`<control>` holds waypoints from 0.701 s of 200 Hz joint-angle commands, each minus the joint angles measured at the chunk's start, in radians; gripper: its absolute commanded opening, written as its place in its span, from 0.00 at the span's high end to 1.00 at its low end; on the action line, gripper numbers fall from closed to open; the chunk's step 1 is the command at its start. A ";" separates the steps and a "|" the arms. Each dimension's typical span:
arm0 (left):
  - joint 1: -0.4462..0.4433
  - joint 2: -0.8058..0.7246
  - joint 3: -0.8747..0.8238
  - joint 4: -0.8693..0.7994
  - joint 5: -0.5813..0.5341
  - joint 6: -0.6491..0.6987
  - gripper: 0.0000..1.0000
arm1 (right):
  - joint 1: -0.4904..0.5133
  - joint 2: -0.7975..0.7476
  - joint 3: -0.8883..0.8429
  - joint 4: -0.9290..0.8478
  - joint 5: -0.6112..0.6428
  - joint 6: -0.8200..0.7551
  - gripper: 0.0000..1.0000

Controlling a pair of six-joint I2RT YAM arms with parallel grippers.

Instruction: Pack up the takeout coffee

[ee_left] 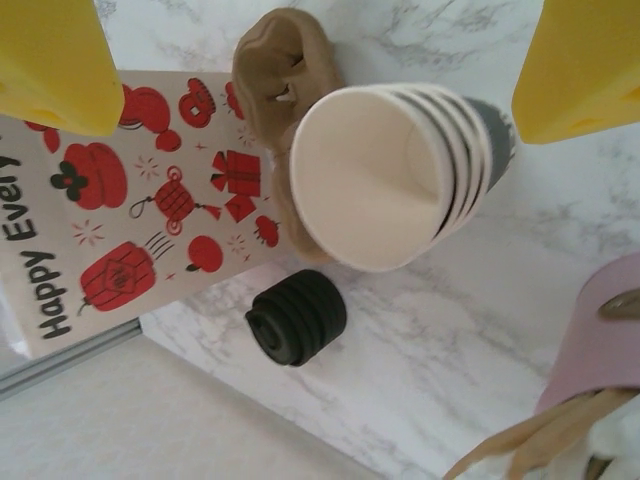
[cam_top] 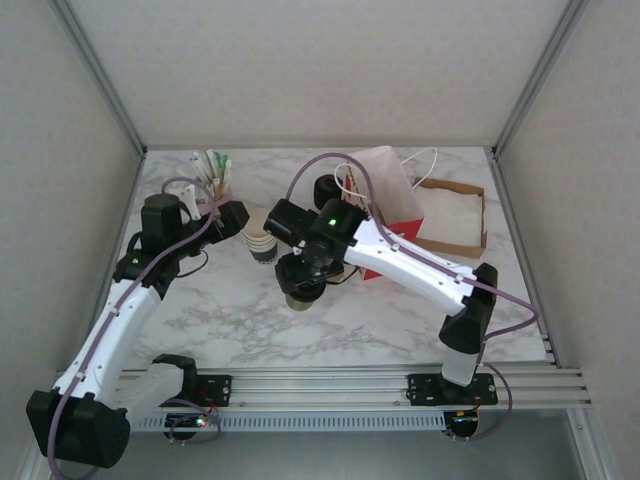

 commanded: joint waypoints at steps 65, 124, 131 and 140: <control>-0.062 0.195 0.261 0.099 -0.028 0.020 0.00 | -0.062 -0.190 0.105 -0.109 0.073 -0.047 0.27; -0.109 0.373 0.447 0.127 -0.043 0.029 0.00 | -0.149 -0.253 0.246 -0.191 0.128 -0.101 0.27; -0.114 0.394 0.466 0.136 -0.042 0.026 0.00 | -0.159 -0.256 0.271 -0.200 0.134 -0.108 0.27; -0.120 0.422 0.489 0.146 -0.047 0.020 0.00 | -0.172 -0.258 0.300 -0.213 0.141 -0.120 0.27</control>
